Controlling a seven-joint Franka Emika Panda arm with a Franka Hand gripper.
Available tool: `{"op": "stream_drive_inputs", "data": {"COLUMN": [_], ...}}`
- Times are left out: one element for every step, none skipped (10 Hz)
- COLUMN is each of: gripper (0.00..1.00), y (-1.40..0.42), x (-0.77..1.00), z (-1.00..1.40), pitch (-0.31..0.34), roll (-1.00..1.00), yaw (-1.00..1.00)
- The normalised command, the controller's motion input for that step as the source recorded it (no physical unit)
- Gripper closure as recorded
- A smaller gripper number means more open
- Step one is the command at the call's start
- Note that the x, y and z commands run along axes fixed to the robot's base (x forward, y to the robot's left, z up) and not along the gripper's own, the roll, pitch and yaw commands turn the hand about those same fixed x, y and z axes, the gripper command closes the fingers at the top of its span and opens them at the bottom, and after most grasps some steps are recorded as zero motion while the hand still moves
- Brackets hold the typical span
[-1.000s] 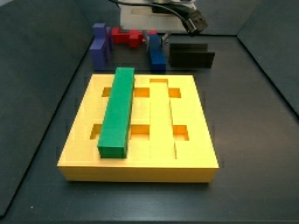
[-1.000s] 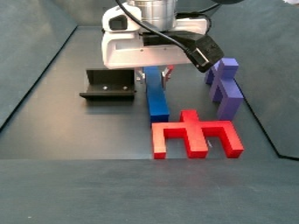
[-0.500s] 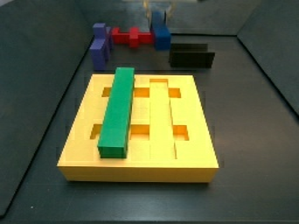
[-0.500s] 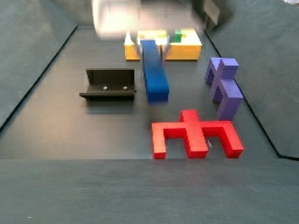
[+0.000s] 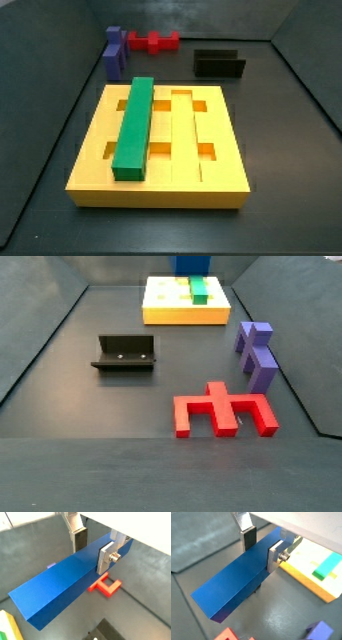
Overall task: Pick up the blue object. Move up. Move to above the board. Insert the blue object.
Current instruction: Move to above the board.
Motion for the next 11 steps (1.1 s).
{"op": "stream_drive_inputs", "data": {"gripper": [1.00, 1.00, 1.00, 1.00, 1.00, 1.00, 1.00, 1.00, 1.00, 1.00, 1.00], "y": [0.00, 0.00, 0.00, -1.40, -1.40, -1.40, -1.40, -1.40, -1.40, -1.40, -1.40], "x": [0.04, 0.04, 0.02, -0.16, -0.16, -0.16, -0.16, -0.17, -0.16, -0.15, -0.14], "z": [0.45, 0.27, 0.17, 0.20, 0.19, 0.19, 0.19, 0.19, 0.20, 0.21, 0.22], "pitch": [0.061, 0.064, 0.063, 0.156, 0.145, 0.071, 0.046, 0.025, 0.021, 0.035, 0.050], "roll": [0.01, 0.01, 0.01, -0.05, -0.04, -0.01, -0.04, -0.01, -0.01, -0.02, 0.01], "yaw": [0.01, 0.00, 0.00, -0.42, -0.41, -0.21, -0.14, -0.04, -0.01, 0.00, 0.01]}}
